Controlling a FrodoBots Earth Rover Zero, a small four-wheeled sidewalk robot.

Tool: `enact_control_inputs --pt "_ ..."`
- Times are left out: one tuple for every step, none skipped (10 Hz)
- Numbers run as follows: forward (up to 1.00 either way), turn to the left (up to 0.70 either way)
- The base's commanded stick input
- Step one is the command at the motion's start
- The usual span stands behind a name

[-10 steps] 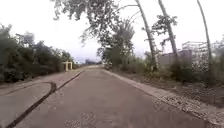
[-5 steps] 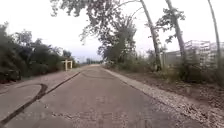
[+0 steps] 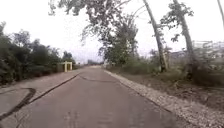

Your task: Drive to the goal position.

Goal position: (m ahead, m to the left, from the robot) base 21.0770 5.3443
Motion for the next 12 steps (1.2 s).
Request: enact_control_inputs --pt "1.0 0.0" --pt "1.0 0.0" --pt "1.0 0.0" --pt "1.0 0.0" --pt "1.0 0.0" --pt "1.0 0.0" --pt "1.0 0.0" --pt "1.0 0.0" --pt "1.0 0.0" --pt "1.0 0.0" --pt "1.0 0.0" --pt "1.0 0.0"
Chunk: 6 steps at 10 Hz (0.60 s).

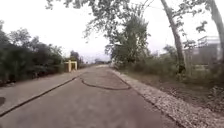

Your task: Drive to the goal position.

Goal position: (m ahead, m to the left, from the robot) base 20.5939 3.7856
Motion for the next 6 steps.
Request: enact_control_inputs --pt "1.0 0.0" --pt "1.0 0.0" --pt "1.0 0.0" --pt "1.0 0.0" --pt "1.0 0.0" --pt "1.0 0.0"
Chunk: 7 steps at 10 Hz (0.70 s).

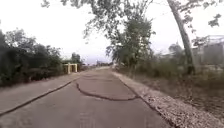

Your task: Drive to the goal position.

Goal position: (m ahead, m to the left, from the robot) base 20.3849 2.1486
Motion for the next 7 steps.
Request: enact_control_inputs --pt "1.0 0.22" --pt "1.0 0.33" --pt "1.0 0.28" --pt "1.0 0.03" --pt "1.0 0.0" --pt "1.0 0.0" --pt "1.0 0.0"
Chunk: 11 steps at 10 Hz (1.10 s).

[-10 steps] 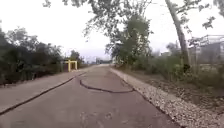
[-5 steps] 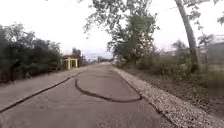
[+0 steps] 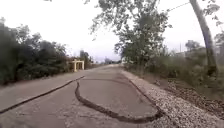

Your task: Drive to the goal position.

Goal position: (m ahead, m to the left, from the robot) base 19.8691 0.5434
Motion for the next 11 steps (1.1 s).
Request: enact_control_inputs --pt "1.0 0.0" --pt "1.0 0.0" --pt "1.0 0.0" --pt "1.0 0.0" --pt "1.0 0.0" --pt "1.0 0.0" --pt "1.0 0.0" --pt "1.0 0.0" --pt "1.0 0.0" --pt "1.0 0.0" --pt "1.0 0.0"
